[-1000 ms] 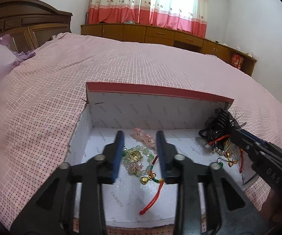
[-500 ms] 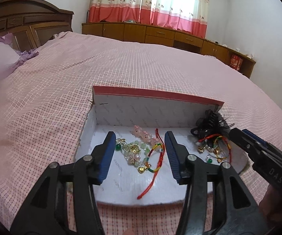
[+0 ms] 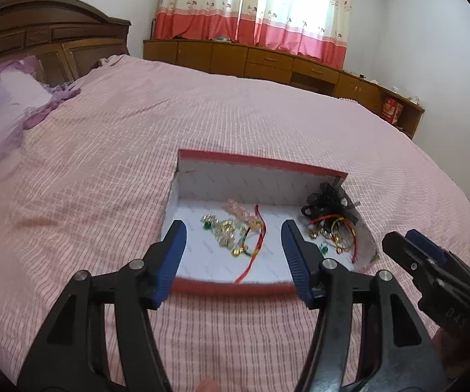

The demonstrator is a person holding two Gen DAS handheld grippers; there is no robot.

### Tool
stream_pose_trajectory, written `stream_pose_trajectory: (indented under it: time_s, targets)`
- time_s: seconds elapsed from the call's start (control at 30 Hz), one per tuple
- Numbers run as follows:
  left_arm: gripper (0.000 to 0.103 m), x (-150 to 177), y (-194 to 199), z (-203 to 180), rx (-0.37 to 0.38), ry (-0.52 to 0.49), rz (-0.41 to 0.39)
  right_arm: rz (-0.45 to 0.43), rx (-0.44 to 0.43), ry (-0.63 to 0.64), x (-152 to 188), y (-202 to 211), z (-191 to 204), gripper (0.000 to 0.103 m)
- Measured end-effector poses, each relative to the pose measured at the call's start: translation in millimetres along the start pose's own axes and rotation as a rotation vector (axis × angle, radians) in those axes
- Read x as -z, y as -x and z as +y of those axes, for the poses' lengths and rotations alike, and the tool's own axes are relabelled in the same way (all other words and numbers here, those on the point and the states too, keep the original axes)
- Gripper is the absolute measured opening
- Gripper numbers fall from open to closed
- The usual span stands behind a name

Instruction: Organize jewelry

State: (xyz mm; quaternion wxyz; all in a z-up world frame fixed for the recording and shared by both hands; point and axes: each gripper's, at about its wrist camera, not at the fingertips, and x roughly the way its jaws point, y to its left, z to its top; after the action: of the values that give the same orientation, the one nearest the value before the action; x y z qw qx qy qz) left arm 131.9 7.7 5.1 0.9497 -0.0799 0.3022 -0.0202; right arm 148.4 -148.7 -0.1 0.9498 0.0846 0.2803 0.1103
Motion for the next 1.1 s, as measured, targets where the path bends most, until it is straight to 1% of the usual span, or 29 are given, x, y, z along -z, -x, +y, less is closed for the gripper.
stream_pose_trajectory:
  time_s: [0.07,0.2,0.3,0.43,0.73,1.1]
  targets:
    - [0.053,5,5,1,-0.006,0.008,0.023,0.009,0.009,-0.003,3,9,3,0.068]
    - [0.053,17,14,-1,0.005,0.007,0.074,0.029,0.014,0.0,10,26,10,0.068]
    - [0.053,24,20,-4,-0.008,0.003,0.096,0.047,0.026,0.002,19,37,12,0.069]
    - [0.053,35,26,-7,-0.006,0.0,0.124,0.086,0.036,-0.013,33,46,13,0.069]
    - [0.053,57,31,-7,-0.009,0.011,0.174,0.166,0.065,-0.034,60,51,8,0.069]
    - [0.053,67,25,-5,-0.042,0.007,0.212,0.196,0.069,-0.033,69,49,8,0.069]
